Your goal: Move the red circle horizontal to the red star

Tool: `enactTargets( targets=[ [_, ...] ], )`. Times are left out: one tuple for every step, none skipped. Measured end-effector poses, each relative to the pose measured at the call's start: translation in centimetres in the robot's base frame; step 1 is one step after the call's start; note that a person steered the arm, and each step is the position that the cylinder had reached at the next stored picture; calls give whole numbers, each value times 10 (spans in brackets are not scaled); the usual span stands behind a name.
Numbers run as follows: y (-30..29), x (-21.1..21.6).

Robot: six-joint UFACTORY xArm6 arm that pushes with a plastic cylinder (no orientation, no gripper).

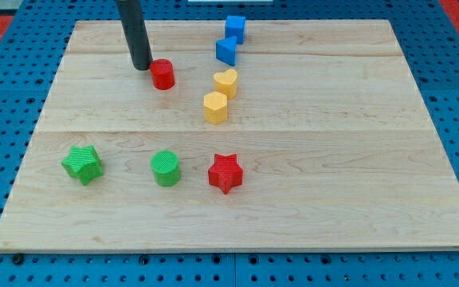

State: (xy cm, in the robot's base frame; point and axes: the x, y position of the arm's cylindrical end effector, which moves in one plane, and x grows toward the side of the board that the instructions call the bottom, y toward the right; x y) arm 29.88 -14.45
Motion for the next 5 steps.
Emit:
enactTargets(
  targets=[
    [17,16],
    [22,69],
    [22,112],
    [4,70],
    [31,39]
  ],
)
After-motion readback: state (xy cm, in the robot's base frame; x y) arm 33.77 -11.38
